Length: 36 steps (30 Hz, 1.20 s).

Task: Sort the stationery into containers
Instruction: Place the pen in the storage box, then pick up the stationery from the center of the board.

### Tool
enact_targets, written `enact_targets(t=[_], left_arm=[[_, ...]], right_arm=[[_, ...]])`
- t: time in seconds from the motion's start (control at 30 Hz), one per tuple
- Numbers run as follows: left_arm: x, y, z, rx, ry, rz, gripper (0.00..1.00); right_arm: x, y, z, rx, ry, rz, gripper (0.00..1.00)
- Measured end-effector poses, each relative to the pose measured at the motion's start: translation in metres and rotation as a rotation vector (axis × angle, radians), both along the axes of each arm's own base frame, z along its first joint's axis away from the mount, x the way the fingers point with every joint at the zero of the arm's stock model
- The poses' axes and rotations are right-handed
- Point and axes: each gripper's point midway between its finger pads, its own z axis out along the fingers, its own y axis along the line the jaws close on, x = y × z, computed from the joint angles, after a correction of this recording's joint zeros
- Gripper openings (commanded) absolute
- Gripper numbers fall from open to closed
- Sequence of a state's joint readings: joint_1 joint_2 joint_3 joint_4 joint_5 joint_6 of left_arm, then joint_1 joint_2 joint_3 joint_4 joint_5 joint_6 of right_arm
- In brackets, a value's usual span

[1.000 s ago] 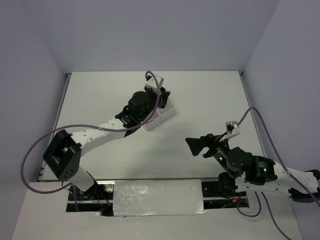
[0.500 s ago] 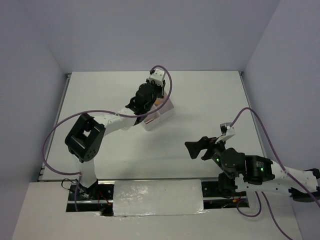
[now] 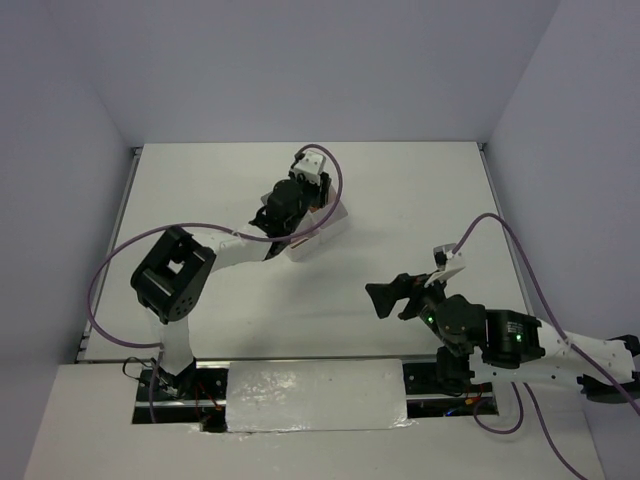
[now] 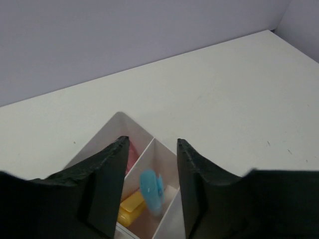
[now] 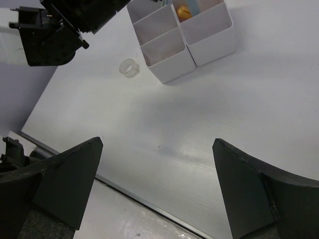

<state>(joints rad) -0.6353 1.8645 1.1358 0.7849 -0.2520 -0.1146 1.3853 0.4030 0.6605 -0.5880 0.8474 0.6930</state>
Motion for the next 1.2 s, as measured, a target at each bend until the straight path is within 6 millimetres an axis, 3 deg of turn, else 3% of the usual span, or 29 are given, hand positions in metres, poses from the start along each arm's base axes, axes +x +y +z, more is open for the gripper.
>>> enact_targets(t=[0.03,0.07,0.17,0.37,0.47,0.53,0.57,0.6,0.67,0.73,0.83,0.97,1.07,1.2], left_arm=[[-0.001,0.000,-0.001,-0.001,0.002,-0.002,0.62],[-0.001,0.000,-0.001,-0.009,0.004,-0.002,0.75],[0.000,0.002,-0.001,-0.026,0.005,0.001,0.87],[-0.007,0.015,0.007,-0.052,0.013,0.011,0.90],[-0.020,0.029,0.039,-0.085,0.009,0.034,0.95],[-0.033,0.045,0.076,-0.132,-0.012,0.069,0.99],[-0.045,0.059,0.108,-0.180,-0.037,0.100,0.99],[-0.054,0.070,0.125,-0.224,-0.042,0.125,0.99],[-0.077,0.097,0.143,-0.277,-0.019,0.189,0.99],[-0.099,0.124,0.148,-0.344,0.018,0.260,0.99],[-0.123,0.160,0.121,-0.389,0.117,0.367,0.99],[-0.136,0.196,0.038,-0.320,0.330,0.514,0.99],[-0.139,0.215,-0.025,-0.216,0.521,0.600,0.99],[-0.145,0.227,-0.075,-0.131,0.690,0.680,0.97]], right_arm=[[0.000,0.002,-0.001,-0.011,0.001,0.003,1.00],[0.000,0.003,-0.003,-0.020,0.002,0.008,1.00],[-0.001,0.007,-0.006,-0.041,0.007,0.019,1.00],[-0.001,0.010,-0.006,-0.043,0.006,0.028,1.00],[-0.001,0.011,-0.004,-0.037,-0.001,0.032,1.00],[-0.001,0.012,-0.002,-0.031,-0.004,0.034,1.00],[-0.001,0.013,-0.001,-0.029,-0.006,0.034,1.00],[0.000,0.014,-0.002,-0.031,-0.006,0.033,1.00],[0.001,0.017,-0.006,-0.054,0.000,0.029,1.00],[0.001,0.023,-0.014,-0.096,0.011,0.030,1.00],[0.001,0.032,-0.024,-0.150,0.029,0.038,1.00],[-0.002,0.044,-0.034,-0.196,0.054,0.073,1.00],[-0.005,0.052,-0.040,-0.215,0.073,0.104,1.00],[-0.010,0.061,-0.051,-0.246,0.101,0.137,1.00]])
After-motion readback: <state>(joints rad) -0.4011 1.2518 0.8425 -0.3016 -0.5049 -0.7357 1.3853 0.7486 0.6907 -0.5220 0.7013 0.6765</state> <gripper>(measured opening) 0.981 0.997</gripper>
